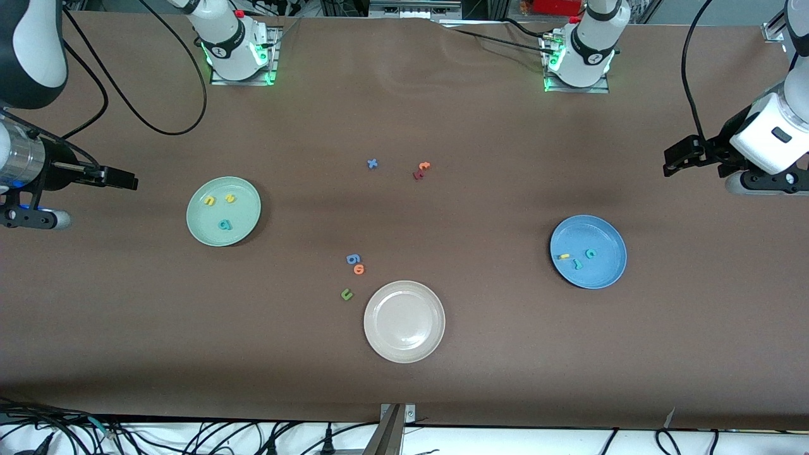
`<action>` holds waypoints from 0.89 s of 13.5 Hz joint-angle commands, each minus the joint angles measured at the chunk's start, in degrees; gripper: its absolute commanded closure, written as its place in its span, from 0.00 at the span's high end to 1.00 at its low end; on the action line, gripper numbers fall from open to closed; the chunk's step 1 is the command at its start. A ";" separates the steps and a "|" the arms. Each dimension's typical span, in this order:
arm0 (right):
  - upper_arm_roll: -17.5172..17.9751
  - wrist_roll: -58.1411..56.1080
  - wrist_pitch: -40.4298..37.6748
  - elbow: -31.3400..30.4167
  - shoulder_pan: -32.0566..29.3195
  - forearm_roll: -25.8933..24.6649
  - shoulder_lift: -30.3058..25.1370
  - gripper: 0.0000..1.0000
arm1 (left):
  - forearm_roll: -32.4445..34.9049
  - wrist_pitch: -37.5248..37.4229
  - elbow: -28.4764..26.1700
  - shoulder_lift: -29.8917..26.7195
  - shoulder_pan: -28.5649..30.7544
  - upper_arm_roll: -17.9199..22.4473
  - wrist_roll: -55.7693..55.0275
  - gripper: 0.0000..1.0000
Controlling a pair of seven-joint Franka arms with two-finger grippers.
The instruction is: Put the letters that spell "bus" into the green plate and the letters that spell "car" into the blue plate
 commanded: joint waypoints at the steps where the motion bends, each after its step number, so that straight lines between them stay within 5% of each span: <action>1: 5.52 -0.78 0.91 -0.49 -4.89 -1.33 -1.90 0.99 | -1.26 0.49 -1.41 -1.63 0.07 0.40 -0.48 1.00; 3: 11.59 -0.43 2.84 -3.29 -8.50 -4.13 -3.75 0.99 | -1.26 0.48 -1.50 -1.54 0.24 0.40 -0.40 1.00; 12: 11.61 0.10 3.37 -2.52 -8.16 -3.88 -2.53 1.00 | -1.61 0.48 -0.70 -1.02 1.74 0.40 -0.22 1.00</action>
